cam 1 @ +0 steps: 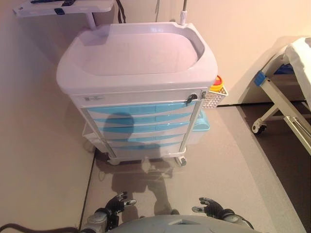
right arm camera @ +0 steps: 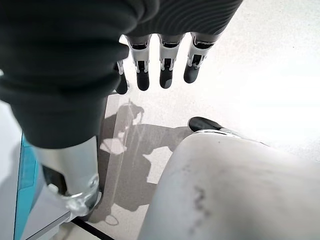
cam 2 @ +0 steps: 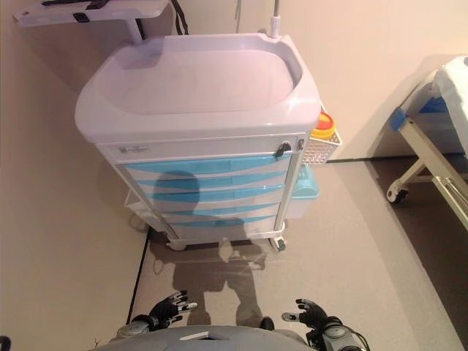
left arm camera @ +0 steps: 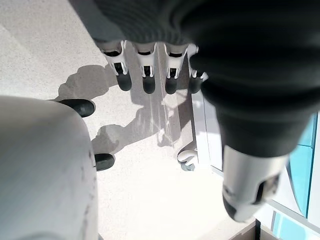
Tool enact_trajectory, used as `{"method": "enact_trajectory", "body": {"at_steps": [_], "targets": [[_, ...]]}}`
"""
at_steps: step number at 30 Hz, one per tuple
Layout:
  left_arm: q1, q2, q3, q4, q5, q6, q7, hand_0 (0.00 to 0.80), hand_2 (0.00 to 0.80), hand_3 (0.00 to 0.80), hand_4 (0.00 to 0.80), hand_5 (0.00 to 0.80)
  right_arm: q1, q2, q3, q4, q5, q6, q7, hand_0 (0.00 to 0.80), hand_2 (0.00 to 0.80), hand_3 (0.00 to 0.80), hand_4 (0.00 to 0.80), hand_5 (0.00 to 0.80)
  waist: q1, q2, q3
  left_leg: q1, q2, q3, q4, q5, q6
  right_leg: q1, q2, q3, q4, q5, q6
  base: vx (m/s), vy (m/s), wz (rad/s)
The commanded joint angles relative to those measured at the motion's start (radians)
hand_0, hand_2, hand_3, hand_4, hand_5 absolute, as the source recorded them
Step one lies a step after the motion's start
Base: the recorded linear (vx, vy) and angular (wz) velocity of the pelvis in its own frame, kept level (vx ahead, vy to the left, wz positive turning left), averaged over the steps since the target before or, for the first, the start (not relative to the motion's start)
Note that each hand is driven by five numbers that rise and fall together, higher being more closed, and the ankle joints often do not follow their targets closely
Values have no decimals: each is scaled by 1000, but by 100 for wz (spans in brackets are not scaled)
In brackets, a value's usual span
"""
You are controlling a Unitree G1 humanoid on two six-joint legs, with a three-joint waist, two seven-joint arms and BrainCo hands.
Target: Open the drawer and pick up the medicine
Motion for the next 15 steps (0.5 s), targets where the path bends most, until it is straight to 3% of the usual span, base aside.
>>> {"method": "enact_trajectory", "body": {"at_steps": [1,15], "targets": [[-37,-30,-8,31,1,-16,-15,0,0,0,0,0,-35,13,36,24,-1,-28,-3,0,0,0,0,0,9,-15,-15,-24,-33,113,7,-27,20,23,-9,6,47,-43,62,0,0,0],[-31,-32,12,38,-10,-20,18,0,0,0,0,0,-28,10,26,35,-4,-22,3,0,0,0,0,0,13,-20,-9,-21,-33,114,11,-29,18,29,-9,0,47,-44,62,9,1,0]]}}
